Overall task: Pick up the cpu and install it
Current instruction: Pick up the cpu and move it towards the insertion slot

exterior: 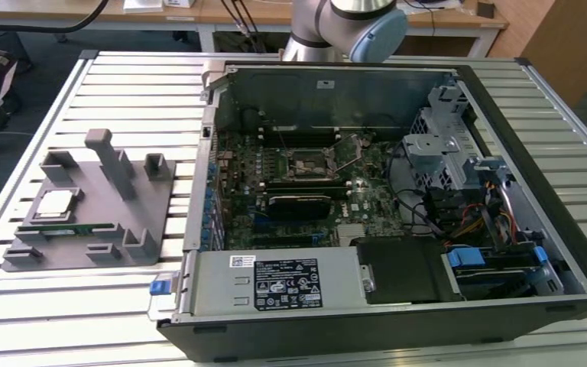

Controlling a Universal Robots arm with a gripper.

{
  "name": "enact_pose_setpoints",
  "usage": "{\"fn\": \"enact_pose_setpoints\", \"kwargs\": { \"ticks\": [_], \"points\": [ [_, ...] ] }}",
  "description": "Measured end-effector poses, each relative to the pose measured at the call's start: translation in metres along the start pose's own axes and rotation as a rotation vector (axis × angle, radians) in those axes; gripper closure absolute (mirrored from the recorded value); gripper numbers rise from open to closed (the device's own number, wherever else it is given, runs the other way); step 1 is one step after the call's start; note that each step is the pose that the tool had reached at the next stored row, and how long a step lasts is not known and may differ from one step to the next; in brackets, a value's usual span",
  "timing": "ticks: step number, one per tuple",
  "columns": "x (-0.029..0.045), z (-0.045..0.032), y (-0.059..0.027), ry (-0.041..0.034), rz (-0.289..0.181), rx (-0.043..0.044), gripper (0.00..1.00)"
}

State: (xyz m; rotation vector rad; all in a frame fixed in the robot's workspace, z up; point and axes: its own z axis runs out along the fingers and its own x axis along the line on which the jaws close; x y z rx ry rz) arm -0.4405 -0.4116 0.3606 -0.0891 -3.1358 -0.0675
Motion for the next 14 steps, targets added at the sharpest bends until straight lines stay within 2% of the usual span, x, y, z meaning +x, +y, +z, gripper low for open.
{"fn": "enact_pose_setpoints", "kwargs": {
  "ticks": [4, 14],
  "points": [
    [0.0001, 0.0, 0.0, 0.0007, -0.017, 0.0001, 0.89],
    [0.0, 0.0025, -0.0001, 0.0003, -0.004, 0.0001, 0.89]
  ]
}}
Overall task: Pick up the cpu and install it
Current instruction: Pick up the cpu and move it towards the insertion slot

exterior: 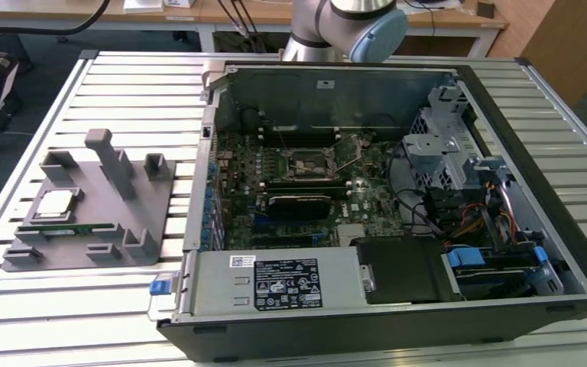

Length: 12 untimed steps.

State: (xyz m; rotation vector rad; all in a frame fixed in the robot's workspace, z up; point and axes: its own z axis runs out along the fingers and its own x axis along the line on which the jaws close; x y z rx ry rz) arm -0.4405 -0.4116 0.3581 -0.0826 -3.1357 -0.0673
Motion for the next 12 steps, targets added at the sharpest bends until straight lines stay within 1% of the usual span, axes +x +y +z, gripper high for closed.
{"fn": "enact_pose_setpoints", "kwargs": {
  "ticks": [6, 8, 9, 11, 12],
  "points": [
    [0.0, 0.0006, 0.0, -0.0002, 0.0, 0.0002, 0.89],
    [0.0, 0.0006, 0.0, -0.0002, 0.0, 0.0002, 0.77],
    [0.0, 0.0007, 0.0, -0.0002, 0.0, 0.0001, 0.77],
    [0.0, 0.0008, 0.0, -0.0003, 0.0, 0.0002, 0.65],
    [0.0, 0.001, 0.0, -0.0003, 0.0, 0.0002, 0.65]
  ]
}}
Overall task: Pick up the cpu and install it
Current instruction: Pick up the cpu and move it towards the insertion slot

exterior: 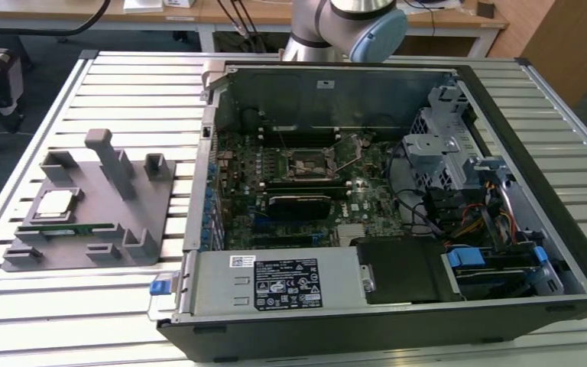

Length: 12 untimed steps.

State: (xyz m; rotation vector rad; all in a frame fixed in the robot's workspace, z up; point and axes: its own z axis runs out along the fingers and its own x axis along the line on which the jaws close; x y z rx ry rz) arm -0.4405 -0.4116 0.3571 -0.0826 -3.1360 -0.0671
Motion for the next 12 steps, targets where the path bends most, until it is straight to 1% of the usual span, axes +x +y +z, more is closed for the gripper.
{"fn": "enact_pose_setpoints", "kwargs": {
  "ticks": [3, 4, 6, 7, 8, 12],
  "points": [
    [0.0, 0.0015, -0.0001, 0.0, 0.0, 0.0, 0.48],
    [0.0, 0.0021, -0.0001, 0.0, 0.0, 0.0, 0.48],
    [0.0, 0.0037, -0.0002, 0.0, 0.0, -0.0001, 0.36],
    [0.0, 0.0048, -0.0002, -0.0001, 0.0, -0.0001, 0.36],
    [0.0, 0.006, -0.0003, 0.0, 0.0, 0.0, 0.3],
    [-0.0001, 0.0115, -0.0005, 0.0, 0.0, 0.0, 0.3]
  ]
}}
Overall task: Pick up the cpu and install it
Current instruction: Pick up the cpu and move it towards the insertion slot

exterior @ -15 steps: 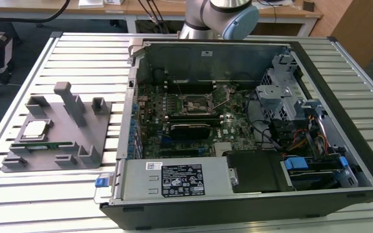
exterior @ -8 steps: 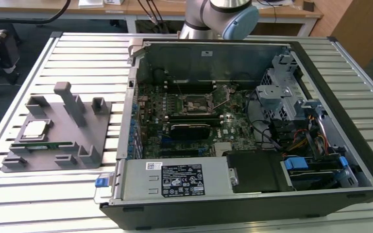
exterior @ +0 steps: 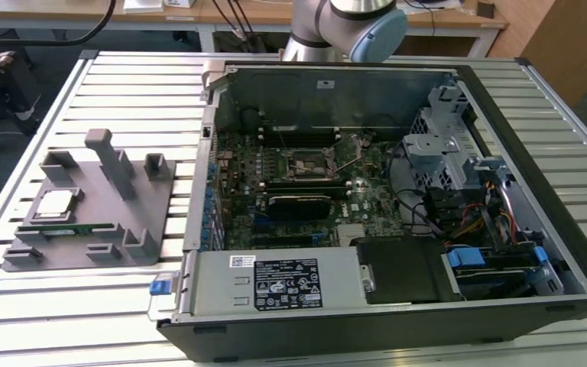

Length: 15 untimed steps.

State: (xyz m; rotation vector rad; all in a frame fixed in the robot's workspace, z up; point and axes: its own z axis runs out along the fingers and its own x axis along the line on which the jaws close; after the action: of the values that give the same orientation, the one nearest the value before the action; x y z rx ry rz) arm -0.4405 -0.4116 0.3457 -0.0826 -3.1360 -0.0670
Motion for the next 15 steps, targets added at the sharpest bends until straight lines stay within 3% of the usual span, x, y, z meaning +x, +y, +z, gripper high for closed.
{"fn": "enact_pose_setpoints", "kwargs": {
  "ticks": [15],
  "points": [
    [-0.0001, 0.0173, -0.0007, 0.0001, 0.0, 0.0, 0.3]
  ]
}}
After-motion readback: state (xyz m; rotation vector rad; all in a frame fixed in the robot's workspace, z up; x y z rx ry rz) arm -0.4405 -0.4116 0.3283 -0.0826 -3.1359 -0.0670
